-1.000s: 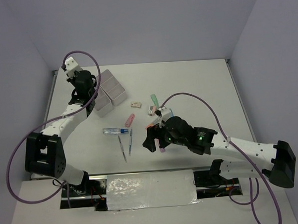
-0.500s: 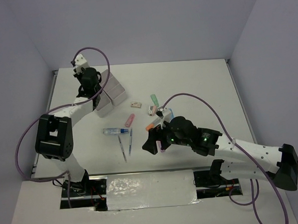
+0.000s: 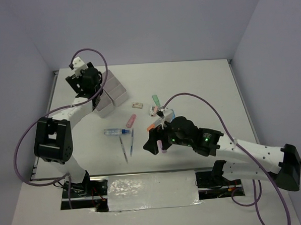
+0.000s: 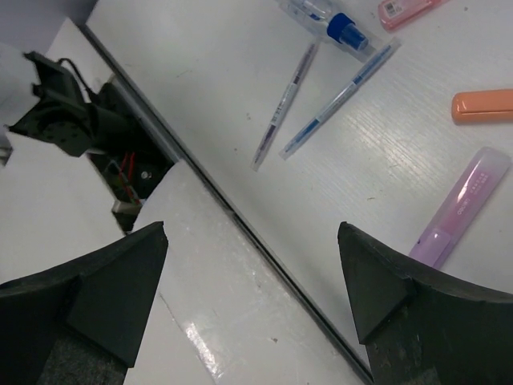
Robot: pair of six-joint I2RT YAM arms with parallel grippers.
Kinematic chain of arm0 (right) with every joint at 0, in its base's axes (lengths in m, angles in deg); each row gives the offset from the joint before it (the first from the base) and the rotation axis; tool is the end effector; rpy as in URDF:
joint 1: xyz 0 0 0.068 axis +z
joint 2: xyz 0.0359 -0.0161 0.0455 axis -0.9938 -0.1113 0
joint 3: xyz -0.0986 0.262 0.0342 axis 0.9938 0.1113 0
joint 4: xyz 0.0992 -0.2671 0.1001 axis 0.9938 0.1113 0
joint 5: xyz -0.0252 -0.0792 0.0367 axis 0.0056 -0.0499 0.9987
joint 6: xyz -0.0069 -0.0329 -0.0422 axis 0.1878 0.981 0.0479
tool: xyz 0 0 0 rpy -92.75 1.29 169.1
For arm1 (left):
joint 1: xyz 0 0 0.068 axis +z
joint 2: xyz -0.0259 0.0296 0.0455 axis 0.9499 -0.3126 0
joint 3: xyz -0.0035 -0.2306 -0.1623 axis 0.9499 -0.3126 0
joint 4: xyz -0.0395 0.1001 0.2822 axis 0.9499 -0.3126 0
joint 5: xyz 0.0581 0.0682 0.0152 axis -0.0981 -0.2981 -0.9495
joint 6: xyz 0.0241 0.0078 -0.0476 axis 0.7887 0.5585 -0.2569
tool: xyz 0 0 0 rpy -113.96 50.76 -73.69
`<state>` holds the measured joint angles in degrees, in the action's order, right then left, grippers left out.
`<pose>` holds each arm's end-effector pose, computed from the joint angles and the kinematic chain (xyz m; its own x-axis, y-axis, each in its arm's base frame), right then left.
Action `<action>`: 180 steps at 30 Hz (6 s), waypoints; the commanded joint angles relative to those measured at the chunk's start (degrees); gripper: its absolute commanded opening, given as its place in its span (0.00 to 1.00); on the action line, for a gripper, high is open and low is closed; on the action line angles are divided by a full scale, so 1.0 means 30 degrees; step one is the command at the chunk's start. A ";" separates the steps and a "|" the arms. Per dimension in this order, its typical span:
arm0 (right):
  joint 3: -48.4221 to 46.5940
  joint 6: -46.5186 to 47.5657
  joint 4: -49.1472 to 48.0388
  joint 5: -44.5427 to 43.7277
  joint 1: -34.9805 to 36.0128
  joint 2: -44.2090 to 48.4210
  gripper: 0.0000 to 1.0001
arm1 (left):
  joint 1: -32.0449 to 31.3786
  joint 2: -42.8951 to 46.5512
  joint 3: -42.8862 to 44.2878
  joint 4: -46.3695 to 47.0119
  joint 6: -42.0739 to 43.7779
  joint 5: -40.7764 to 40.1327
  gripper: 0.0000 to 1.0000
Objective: Sort the stationery into containers
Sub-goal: Place the pen in the storage box, then pick up the pen from the center of the board, then place the pen in the storage box, then pick up the pen from the center of the board.
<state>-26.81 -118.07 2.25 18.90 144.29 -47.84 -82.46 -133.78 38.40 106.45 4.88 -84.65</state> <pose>0.1241 0.2233 0.2834 -0.6316 -0.0975 -0.7691 -0.6558 0.5964 0.4630 0.4223 -0.0520 0.2637 0.1087 -0.2581 -0.9600 -0.6248 0.7334 -0.2679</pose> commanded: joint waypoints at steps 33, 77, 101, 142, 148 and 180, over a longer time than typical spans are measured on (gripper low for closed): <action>-1.3611 -0.8824 0.7591 -0.9616 0.1100 -1.9566 0.90 | 0.0014 2.0505 -0.4885 -1.8167 -0.0730 1.5411 0.99; -0.4474 -0.1060 0.1004 -0.6805 0.0982 -0.8411 0.08 | -0.3149 1.7696 -1.1711 -0.6628 -0.8051 2.6574 0.99; -0.2275 -0.1060 -0.4331 -0.3377 0.1041 -0.2986 0.12 | -0.6196 1.4504 -1.0951 0.0467 -1.2067 2.6548 0.65; 0.0099 0.0756 0.2556 -0.7979 0.0718 0.5892 1.00 | -0.0601 0.1467 0.1623 0.1662 0.2169 -0.1517 0.13; -0.0107 0.1400 0.1822 -0.6922 0.0631 0.5334 1.00 | -0.0572 0.0616 0.0390 0.3833 0.2669 -0.2134 0.21; -1.3903 -0.1822 0.6243 -0.6365 0.1890 -1.9093 0.71 | -0.0455 1.5903 -0.1073 -2.1065 -0.3252 1.1752 0.99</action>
<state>-64.27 -121.61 16.21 1.15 148.53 -102.85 -84.01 -88.95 38.42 47.37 -8.28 -55.06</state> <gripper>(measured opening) 0.713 0.993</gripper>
